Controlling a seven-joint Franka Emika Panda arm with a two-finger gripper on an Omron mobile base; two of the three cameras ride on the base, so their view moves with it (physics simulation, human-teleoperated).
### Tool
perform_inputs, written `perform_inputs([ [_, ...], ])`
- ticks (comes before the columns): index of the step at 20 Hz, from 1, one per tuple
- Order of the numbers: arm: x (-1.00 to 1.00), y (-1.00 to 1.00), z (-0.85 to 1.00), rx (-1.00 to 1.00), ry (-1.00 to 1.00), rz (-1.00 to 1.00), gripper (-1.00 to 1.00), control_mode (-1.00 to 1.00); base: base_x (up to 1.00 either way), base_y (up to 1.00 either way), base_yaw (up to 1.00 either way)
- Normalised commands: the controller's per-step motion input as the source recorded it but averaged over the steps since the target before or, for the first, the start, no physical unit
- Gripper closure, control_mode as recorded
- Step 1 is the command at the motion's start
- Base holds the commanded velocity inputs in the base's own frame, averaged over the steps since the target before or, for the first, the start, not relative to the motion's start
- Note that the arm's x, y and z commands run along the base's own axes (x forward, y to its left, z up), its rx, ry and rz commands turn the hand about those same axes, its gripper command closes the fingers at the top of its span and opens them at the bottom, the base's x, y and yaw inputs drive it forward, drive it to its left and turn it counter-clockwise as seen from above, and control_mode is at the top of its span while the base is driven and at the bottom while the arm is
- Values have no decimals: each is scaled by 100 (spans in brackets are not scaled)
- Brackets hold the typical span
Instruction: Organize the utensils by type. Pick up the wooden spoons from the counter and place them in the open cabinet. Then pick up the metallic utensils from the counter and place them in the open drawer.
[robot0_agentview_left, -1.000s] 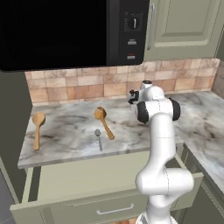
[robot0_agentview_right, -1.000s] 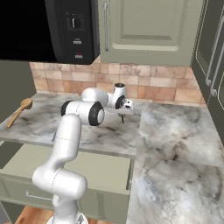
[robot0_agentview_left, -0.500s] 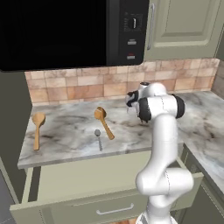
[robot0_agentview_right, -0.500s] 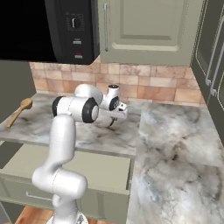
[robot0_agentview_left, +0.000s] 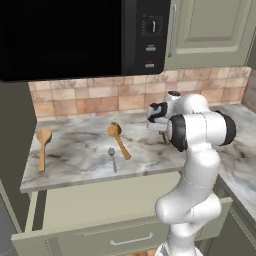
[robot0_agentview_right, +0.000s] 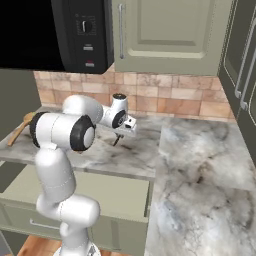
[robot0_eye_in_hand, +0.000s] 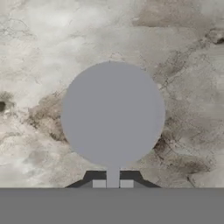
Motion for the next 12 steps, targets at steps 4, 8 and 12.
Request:
perform_inputs([
  [4, -100, 0, 94, 16, -4, -22, 100, -100, 0, 0, 0],
  [8, -100, 0, 95, 21, 2, -26, 100, -100, 0, 0, 0],
  [12, -94, 4, 92, 20, 13, -27, 100, -100, 0, 0, 0],
])
